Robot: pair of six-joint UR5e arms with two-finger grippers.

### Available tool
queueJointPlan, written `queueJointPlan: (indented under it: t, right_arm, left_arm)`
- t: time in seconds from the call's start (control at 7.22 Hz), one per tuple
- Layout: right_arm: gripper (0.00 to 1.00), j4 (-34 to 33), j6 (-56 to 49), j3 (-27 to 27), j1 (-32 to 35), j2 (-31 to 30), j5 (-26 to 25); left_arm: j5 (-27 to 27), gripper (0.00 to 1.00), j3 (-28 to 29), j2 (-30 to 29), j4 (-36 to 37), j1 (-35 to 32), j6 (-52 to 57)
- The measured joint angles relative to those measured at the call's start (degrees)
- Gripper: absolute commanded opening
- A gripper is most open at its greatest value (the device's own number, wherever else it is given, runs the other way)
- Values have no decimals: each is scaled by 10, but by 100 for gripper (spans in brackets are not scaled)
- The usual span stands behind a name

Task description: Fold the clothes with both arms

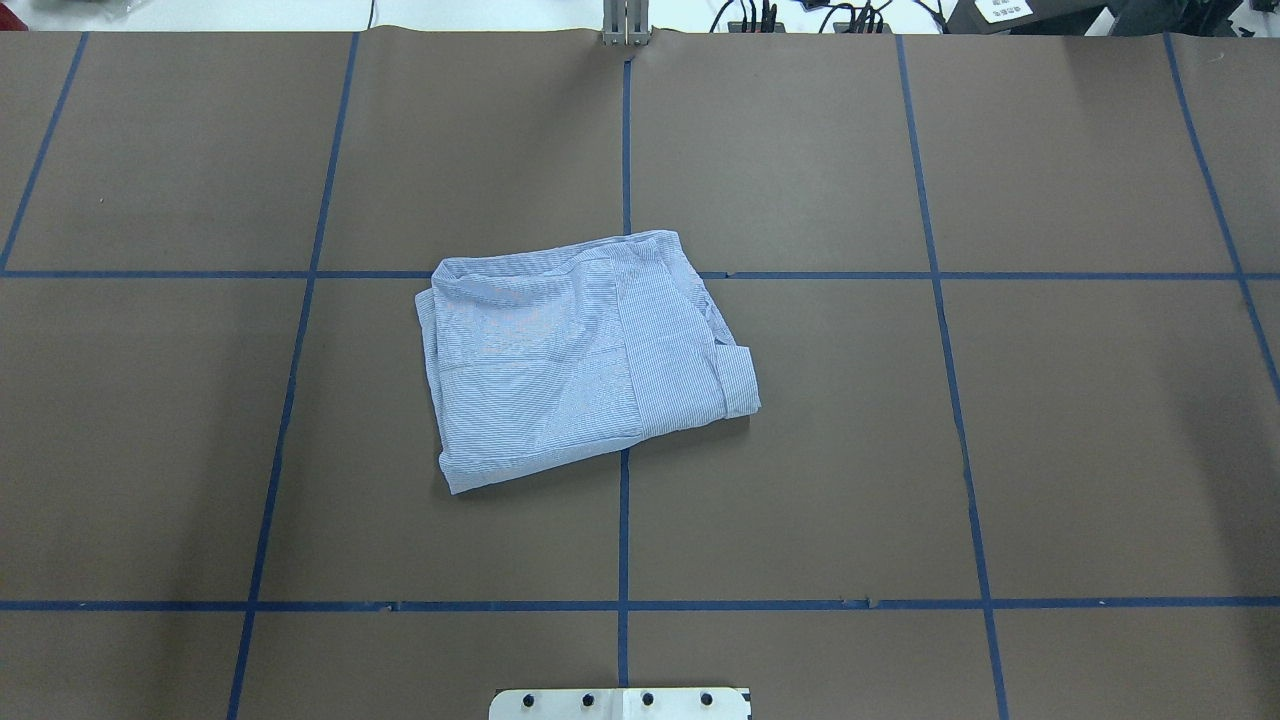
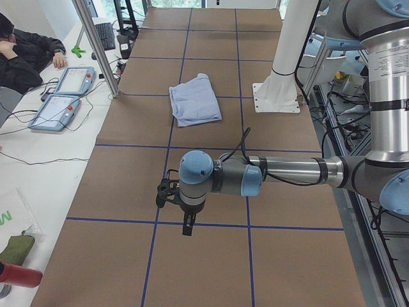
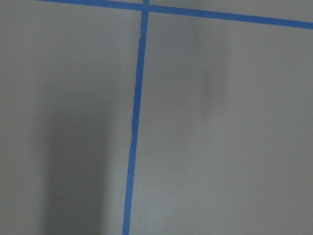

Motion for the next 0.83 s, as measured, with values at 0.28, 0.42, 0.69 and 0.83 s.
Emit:
queueJointPlan:
  t: [0.28,0.42,0.69,0.83]
  right_arm:
    - [100,0,0,1,1,-3,0]
    - [100,0,0,2,1,-4,0]
    - [100,0,0,3,1,-5,1]
    - [100,0,0,4,1,-6,1]
  left_arm:
    - [-1,100,0,6,0,0,0]
    - [-1,100,-1,7,-1,0,0]
    - [0,100,-2,7,0,0,0]
    - [-1,100,-2,7,-1,0,0]
